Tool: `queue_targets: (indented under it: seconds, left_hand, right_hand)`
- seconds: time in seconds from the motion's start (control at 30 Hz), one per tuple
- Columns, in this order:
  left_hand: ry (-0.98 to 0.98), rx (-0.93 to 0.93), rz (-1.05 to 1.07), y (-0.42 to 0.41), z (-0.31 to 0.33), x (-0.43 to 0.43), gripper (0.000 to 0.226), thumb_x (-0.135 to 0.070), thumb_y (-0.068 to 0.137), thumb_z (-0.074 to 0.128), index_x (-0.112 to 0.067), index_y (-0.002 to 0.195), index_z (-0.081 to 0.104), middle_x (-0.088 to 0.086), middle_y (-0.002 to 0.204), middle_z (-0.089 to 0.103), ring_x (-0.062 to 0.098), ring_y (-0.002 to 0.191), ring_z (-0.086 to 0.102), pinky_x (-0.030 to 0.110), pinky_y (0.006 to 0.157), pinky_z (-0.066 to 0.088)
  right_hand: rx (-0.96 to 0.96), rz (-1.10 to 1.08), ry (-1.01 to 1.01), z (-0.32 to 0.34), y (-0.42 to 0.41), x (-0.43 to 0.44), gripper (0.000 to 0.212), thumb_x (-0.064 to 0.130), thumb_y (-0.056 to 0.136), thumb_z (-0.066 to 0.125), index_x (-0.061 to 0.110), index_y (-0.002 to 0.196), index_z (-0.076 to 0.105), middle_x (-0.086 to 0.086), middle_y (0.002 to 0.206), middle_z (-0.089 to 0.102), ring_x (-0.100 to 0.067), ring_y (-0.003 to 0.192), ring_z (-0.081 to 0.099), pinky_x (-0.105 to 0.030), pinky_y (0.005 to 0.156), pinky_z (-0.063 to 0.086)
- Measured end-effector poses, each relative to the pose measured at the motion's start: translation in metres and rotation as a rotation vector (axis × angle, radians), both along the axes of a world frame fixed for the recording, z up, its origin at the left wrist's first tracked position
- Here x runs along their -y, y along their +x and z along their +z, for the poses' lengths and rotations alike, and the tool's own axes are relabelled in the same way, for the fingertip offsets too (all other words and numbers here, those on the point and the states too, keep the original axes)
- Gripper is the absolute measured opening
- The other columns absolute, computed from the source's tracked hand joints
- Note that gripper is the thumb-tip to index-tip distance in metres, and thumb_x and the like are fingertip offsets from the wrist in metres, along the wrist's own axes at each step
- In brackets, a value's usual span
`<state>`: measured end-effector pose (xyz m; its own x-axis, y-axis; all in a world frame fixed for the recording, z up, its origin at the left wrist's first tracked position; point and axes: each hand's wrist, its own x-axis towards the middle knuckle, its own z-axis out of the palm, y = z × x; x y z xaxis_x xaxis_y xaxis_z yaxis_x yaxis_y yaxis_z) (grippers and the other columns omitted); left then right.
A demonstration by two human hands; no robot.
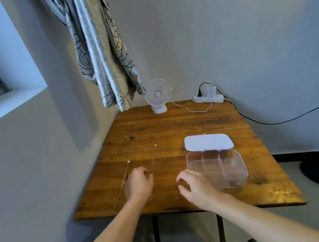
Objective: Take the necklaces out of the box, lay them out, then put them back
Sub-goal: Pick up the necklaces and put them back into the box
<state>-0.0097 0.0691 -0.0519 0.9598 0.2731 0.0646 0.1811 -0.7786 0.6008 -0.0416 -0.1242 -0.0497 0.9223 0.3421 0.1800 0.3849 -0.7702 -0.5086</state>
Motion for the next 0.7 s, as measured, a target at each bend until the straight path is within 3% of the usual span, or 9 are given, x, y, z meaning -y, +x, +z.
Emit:
queue_targets:
  seconds: [0.1, 0.2, 0.3, 0.47, 0.6, 0.7]
  left_hand:
    - [0.109, -0.017, 0.089, 0.009, 0.005, -0.031, 0.027, -0.027, 0.091, 0.060, -0.017, 0.116, 0.060, 0.001, 0.109, 0.063, 0.013, 0.092, 0.060, 0.024, 0.071, 0.049]
    - [0.148, -0.093, 0.165, 0.020, 0.004, -0.061, 0.022, -0.029, 0.091, 0.061, -0.012, 0.105, 0.061, 0.002, 0.095, 0.061, 0.016, 0.083, 0.059, 0.028, 0.067, 0.049]
    - [0.116, -0.239, 0.200, 0.031, -0.002, -0.079, 0.022, -0.031, 0.087, 0.065, -0.011, 0.089, 0.057, 0.000, 0.081, 0.057, 0.016, 0.075, 0.055, 0.030, 0.062, 0.044]
    - [0.033, -0.424, 0.149, 0.048, -0.005, -0.094, 0.022, -0.025, 0.084, 0.070, -0.010, 0.093, 0.057, 0.006, 0.082, 0.060, 0.022, 0.078, 0.060, 0.038, 0.076, 0.052]
    - [0.081, -0.456, 0.031, 0.045, -0.001, -0.092, 0.024, -0.031, 0.087, 0.064, -0.015, 0.082, 0.047, 0.002, 0.078, 0.054, 0.016, 0.071, 0.055, 0.029, 0.063, 0.045]
    - [0.009, -0.376, 0.004, 0.038, -0.003, -0.089, 0.024, -0.031, 0.089, 0.061, -0.014, 0.073, 0.056, 0.001, 0.066, 0.055, 0.016, 0.060, 0.054, 0.029, 0.056, 0.042]
  right_hand:
    - [0.020, 0.069, -0.097, -0.022, 0.002, -0.020, 0.033, 0.033, 0.098, 0.050, 0.022, 0.128, 0.053, 0.007, 0.128, 0.054, -0.009, 0.113, 0.053, -0.020, 0.092, 0.046]
    - [0.063, 0.067, -0.158, -0.044, 0.003, -0.025, 0.038, 0.040, 0.098, 0.044, 0.020, 0.130, 0.053, 0.005, 0.131, 0.052, -0.013, 0.121, 0.048, -0.027, 0.098, 0.046]
    - [0.143, 0.062, -0.175, -0.061, 0.003, -0.024, 0.046, 0.048, 0.095, 0.032, 0.022, 0.123, 0.058, 0.004, 0.129, 0.054, -0.014, 0.121, 0.049, -0.030, 0.099, 0.047]
    - [0.235, 0.047, -0.173, -0.068, 0.007, -0.025, 0.041, 0.046, 0.094, 0.036, 0.024, 0.117, 0.061, 0.005, 0.124, 0.058, -0.013, 0.117, 0.053, -0.028, 0.095, 0.050]
    - [0.238, 0.044, -0.192, -0.068, 0.006, -0.026, 0.037, 0.045, 0.094, 0.039, 0.024, 0.115, 0.061, 0.005, 0.122, 0.059, -0.013, 0.115, 0.054, -0.030, 0.094, 0.051]
    - [0.213, 0.056, -0.200, -0.065, 0.005, -0.025, 0.037, 0.045, 0.094, 0.039, 0.024, 0.116, 0.061, 0.006, 0.122, 0.057, -0.013, 0.115, 0.053, -0.028, 0.095, 0.048]
